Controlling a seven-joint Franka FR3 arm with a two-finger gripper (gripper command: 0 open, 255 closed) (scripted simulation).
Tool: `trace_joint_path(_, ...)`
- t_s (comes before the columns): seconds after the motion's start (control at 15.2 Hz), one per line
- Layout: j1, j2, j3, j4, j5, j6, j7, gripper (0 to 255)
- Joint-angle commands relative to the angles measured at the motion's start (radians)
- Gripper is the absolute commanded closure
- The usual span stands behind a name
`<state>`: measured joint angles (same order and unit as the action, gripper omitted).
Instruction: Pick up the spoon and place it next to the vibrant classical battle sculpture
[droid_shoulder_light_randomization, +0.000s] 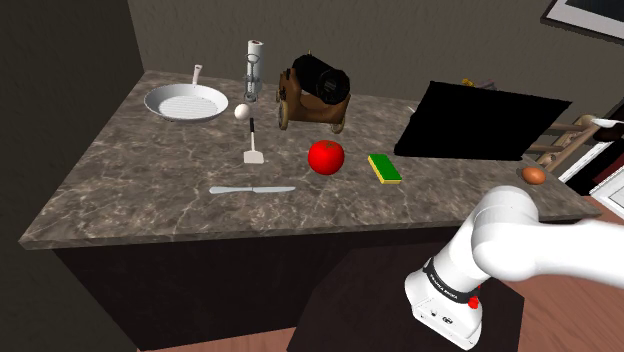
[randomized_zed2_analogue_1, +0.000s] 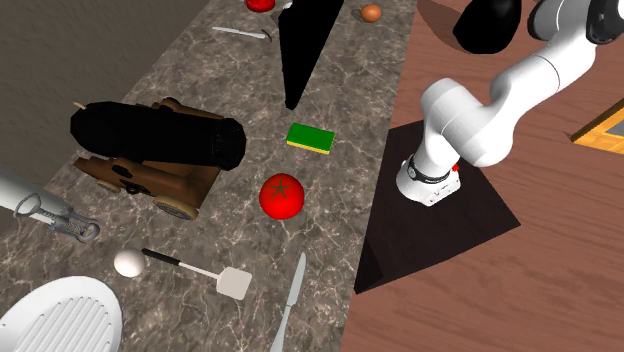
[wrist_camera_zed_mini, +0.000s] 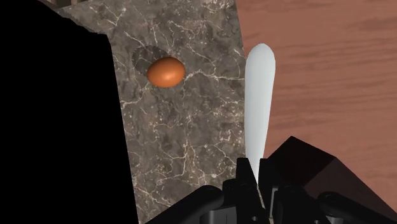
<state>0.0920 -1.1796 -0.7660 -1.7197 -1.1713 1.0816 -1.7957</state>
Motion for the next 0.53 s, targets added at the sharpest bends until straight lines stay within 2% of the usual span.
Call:
trace_joint_path(0.0,-0.009,-0.021,-0.006,-0.032,-0.006,0.012,0.008,255)
trace_joint_path(0.46,-0.043,-0.095,-0.030,-0.148,-0.029,0.052,0.039,255)
